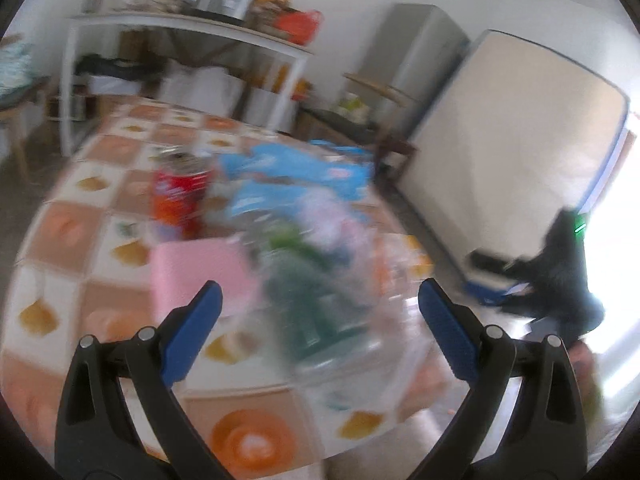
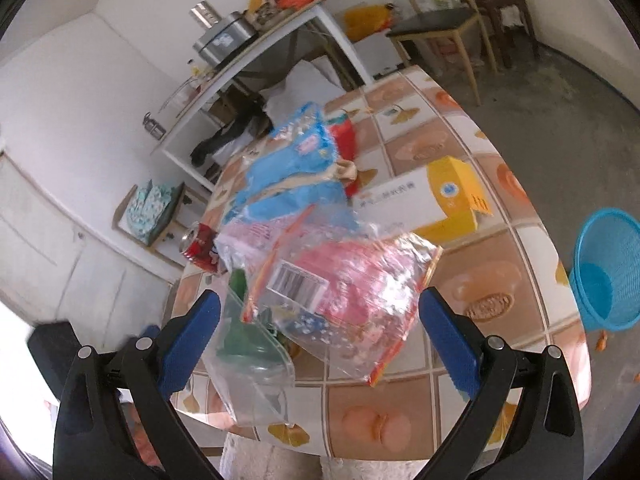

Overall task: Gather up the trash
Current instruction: 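Grasp the clear zip bag with red-yellow stripe with left tool while right grasps the pink-printed clear bag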

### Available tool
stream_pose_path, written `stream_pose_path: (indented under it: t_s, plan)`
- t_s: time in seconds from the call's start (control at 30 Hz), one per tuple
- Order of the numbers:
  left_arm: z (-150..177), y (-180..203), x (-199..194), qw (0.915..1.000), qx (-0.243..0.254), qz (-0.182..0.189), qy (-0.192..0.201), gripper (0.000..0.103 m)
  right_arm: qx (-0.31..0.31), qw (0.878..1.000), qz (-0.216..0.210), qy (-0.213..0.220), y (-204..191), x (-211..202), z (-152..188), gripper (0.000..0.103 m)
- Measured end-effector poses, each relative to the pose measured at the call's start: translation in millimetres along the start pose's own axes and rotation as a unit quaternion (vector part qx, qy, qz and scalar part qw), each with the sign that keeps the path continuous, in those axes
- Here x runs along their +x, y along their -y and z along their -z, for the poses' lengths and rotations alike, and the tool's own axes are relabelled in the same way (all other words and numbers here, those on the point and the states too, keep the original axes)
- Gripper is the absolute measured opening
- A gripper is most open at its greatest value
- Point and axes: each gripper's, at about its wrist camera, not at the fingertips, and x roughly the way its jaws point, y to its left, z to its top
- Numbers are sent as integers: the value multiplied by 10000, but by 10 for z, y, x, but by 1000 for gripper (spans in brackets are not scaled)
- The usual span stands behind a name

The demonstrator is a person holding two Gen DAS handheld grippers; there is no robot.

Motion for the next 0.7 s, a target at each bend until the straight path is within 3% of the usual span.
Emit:
stream_pose_path:
  t_s: [0.13,0.27,0.33,0.4,0.53,0.7]
  plan:
    - [-292,106,247,9970,7,691,-357,91,273,9996,-51,-49,156,13,100,90]
    - [-499,272,633,9880,143,1135,-1037,69,417,9991,-58,-49,289,55,131,78]
    - [-548,338,823,9845,195,1131,-1326,61,436,9990,-51,-61,360,90,141,71]
    - [-580,447,1047,9803,360,1068,-1620,61,437,9990,-22,-75,437,143,145,66]
    - [-580,561,1401,9713,543,644,-2222,55,548,9983,-78,-171,605,282,160,54]
    - [-547,525,1647,9613,516,186,-2699,54,593,9976,-218,-293,726,437,179,44]
